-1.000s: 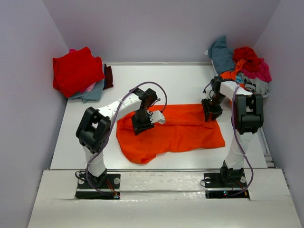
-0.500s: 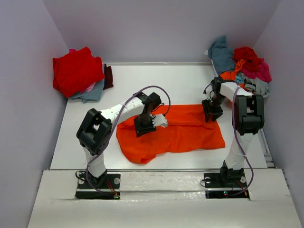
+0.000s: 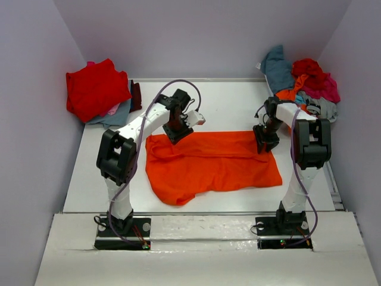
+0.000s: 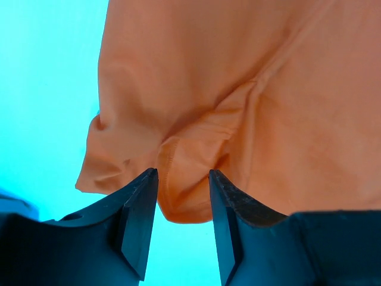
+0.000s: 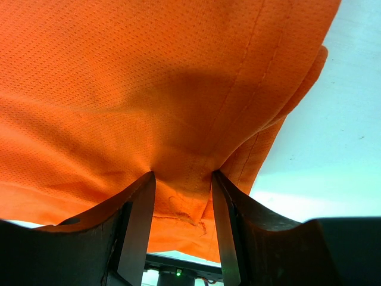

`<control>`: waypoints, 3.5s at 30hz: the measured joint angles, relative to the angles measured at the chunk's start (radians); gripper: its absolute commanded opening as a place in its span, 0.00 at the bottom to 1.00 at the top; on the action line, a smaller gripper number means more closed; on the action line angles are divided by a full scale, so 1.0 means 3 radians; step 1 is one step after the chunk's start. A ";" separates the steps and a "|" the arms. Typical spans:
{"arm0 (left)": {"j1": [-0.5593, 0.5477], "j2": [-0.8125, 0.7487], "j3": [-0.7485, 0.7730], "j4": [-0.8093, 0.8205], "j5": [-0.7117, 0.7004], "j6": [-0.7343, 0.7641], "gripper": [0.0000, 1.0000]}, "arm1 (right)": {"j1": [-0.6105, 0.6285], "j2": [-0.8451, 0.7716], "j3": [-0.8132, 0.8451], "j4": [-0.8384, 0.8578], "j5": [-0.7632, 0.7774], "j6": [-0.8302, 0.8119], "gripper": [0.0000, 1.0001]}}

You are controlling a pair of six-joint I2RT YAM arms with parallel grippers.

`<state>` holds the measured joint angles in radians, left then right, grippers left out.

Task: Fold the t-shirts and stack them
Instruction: Fold the tshirt

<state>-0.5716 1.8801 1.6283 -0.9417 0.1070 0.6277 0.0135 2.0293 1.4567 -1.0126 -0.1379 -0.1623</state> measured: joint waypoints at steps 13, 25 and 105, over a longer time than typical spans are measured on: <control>0.0167 0.0239 -0.0299 0.0128 0.0292 -0.0113 0.51 | 0.0000 0.0000 0.0000 0.0000 0.0000 -0.0010 0.48; 0.0167 0.0251 -0.0398 0.0078 0.0603 -0.0088 0.51 | 0.0000 0.0000 0.0000 -0.0001 0.0001 -0.0011 0.48; 0.0282 0.0181 -0.0579 0.0740 0.0678 -0.0456 0.53 | 0.0003 -0.0004 0.0004 -0.0003 0.0009 -0.0004 0.52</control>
<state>-0.4870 1.9343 1.4548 -0.7197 0.3103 0.4908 0.0143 2.0281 1.4578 -1.0134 -0.1352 -0.1635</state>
